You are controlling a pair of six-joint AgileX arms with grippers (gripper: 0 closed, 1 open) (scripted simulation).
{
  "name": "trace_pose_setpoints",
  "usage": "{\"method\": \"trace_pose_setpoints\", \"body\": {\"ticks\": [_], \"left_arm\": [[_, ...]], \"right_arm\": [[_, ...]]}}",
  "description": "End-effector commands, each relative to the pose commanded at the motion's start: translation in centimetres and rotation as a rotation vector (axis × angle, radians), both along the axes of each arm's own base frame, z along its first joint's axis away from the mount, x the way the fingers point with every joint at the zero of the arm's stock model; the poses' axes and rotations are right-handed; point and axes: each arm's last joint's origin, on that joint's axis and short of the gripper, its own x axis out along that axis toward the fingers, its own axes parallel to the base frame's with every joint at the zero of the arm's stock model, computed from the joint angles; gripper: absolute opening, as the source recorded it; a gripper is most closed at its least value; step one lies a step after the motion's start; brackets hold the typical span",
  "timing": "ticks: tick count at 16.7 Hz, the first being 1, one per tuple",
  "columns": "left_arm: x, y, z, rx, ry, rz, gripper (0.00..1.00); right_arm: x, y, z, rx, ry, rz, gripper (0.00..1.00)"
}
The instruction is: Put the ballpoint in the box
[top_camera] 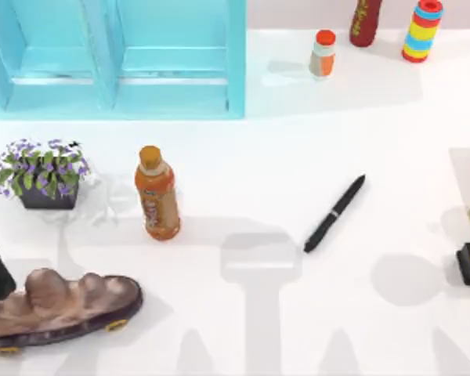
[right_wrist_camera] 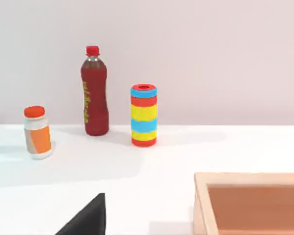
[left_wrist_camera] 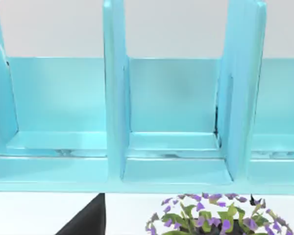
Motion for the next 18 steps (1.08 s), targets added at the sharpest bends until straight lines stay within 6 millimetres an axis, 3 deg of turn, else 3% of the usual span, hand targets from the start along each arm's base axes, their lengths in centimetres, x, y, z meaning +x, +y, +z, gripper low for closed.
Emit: {"method": "trace_pose_setpoints", "body": {"ticks": [3,5,7,10,12,14,16,18], "left_arm": [[0.0,0.0,0.0,0.0,0.0,0.0,1.0],[0.0,0.0,0.0,0.0,0.0,0.0,1.0],[0.0,0.0,0.0,0.0,0.0,0.0,1.0],[0.0,0.0,0.0,0.0,0.0,0.0,1.0],[0.0,0.0,0.0,0.0,0.0,0.0,1.0],[0.0,0.0,0.0,0.0,0.0,0.0,1.0],[0.0,0.0,0.0,0.0,0.0,0.0,1.0],[0.0,0.0,0.0,0.0,0.0,0.0,1.0]], "right_arm": [[0.0,0.0,0.3,0.007,0.001,0.002,1.0],[0.0,0.0,1.6,0.041,0.003,0.008,1.0],[0.3,0.0,4.0,0.099,0.008,0.02,1.0],[1.6,0.2,9.3,0.221,0.024,0.057,1.0],[3.8,0.5,13.4,0.322,0.055,0.099,1.0],[7.3,1.1,16.0,0.433,0.132,0.148,1.0],[11.4,2.1,16.8,0.546,0.248,0.196,1.0],[15.2,3.5,15.9,0.654,0.389,0.232,1.0]]}}
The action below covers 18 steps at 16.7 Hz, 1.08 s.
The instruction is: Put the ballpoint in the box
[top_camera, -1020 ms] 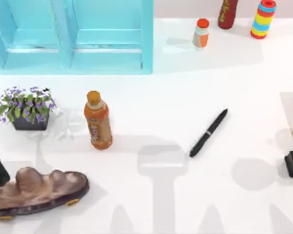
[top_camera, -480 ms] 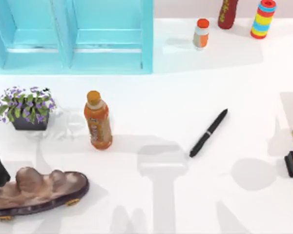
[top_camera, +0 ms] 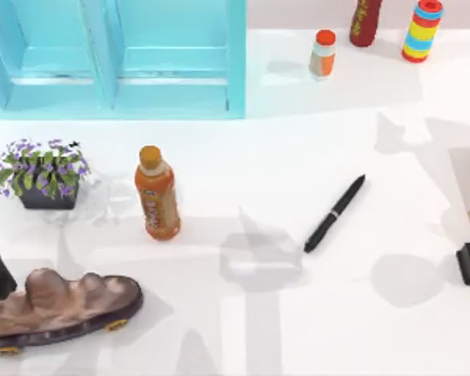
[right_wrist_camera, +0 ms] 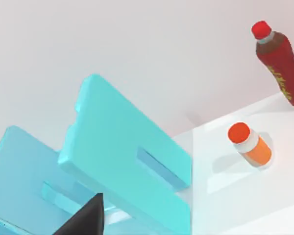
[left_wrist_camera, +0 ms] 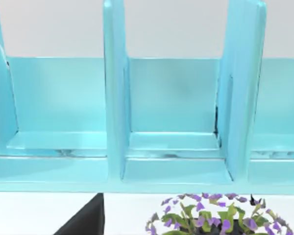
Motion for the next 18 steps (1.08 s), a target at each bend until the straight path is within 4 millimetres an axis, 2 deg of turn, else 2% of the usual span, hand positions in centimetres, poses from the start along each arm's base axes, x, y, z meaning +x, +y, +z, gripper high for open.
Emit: {"method": "trace_pose_setpoints", "body": {"ticks": [2,5,7,10,12,18], "left_arm": [[0.0,0.0,0.0,0.0,0.0,0.0,1.0],[0.0,0.0,0.0,0.0,0.0,0.0,1.0],[0.0,0.0,0.0,0.0,0.0,0.0,1.0],[0.0,0.0,0.0,0.0,0.0,0.0,1.0],[0.0,0.0,0.0,0.0,0.0,0.0,1.0],[0.0,0.0,0.0,0.0,0.0,0.0,1.0]], "right_arm": [[3.2,1.7,-2.5,0.084,0.163,0.053,1.0],[6.1,4.5,-8.4,0.17,0.442,0.111,1.0],[6.6,5.8,-12.3,0.204,0.612,0.122,1.0],[5.6,5.8,-17.0,0.229,0.831,0.077,1.0],[5.1,5.3,-18.0,0.236,0.884,0.05,1.0],[5.3,5.7,-17.9,0.236,0.881,0.051,1.0]]}}
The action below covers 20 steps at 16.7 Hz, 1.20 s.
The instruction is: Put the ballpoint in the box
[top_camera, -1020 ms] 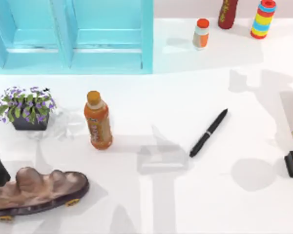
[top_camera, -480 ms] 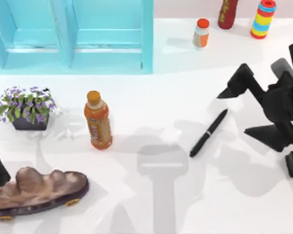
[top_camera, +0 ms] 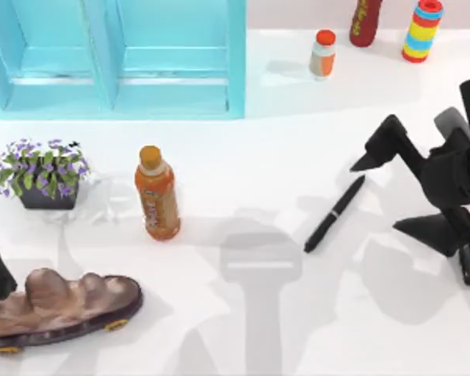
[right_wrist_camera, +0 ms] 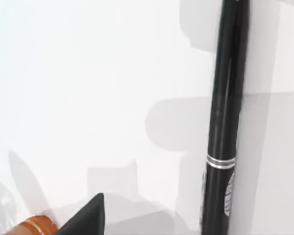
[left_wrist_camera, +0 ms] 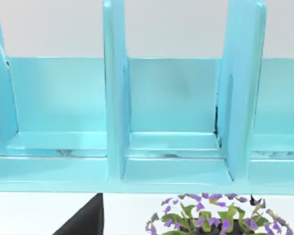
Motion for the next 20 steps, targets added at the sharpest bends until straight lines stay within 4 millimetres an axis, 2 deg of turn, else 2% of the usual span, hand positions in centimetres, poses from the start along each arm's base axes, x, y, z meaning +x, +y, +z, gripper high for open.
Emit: {"method": "trace_pose_setpoints", "body": {"ticks": [4,9,13,17,20], "left_arm": [[0.0,0.0,0.0,0.0,0.0,0.0,1.0],[0.0,0.0,0.0,0.0,0.0,0.0,1.0],[0.0,0.0,0.0,0.0,0.0,0.0,1.0],[0.0,0.0,0.0,0.0,0.0,0.0,1.0],[0.0,0.0,0.0,0.0,0.0,0.0,1.0]], "right_arm": [[1.6,2.1,-0.9,0.003,-0.001,-0.001,1.0],[3.5,4.5,-5.0,0.001,0.002,0.0,1.0],[3.6,4.7,-7.7,0.0,0.003,0.0,1.0],[3.6,4.7,-7.9,0.0,0.004,-0.001,1.0],[3.6,4.7,-7.9,0.0,0.004,-0.001,0.77]]}}
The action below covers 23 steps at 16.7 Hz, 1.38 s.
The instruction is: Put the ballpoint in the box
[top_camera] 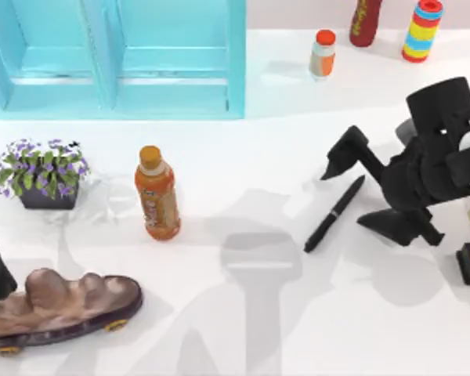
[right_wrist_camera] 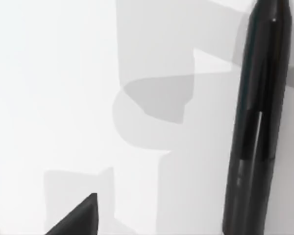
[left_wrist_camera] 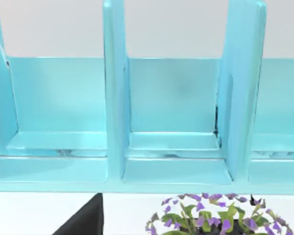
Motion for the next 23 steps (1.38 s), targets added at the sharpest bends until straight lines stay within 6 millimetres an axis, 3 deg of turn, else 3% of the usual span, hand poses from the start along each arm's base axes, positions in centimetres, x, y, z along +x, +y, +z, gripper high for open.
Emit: {"method": "trace_pose_setpoints", "body": {"ticks": [10,18,19,23], "left_arm": [[0.0,0.0,0.0,0.0,0.0,0.0,1.0],[0.0,0.0,0.0,0.0,0.0,0.0,1.0],[0.0,0.0,0.0,0.0,0.0,0.0,1.0],[0.0,0.0,0.0,0.0,0.0,0.0,1.0]], "right_arm": [[0.0,0.0,0.0,0.0,0.0,0.0,0.02],[0.0,0.0,0.0,0.0,0.0,0.0,0.0],[-0.7,-1.5,2.9,-0.035,0.024,0.0,0.0],[-0.5,-1.5,4.1,-0.038,0.033,-0.003,0.0]]}}
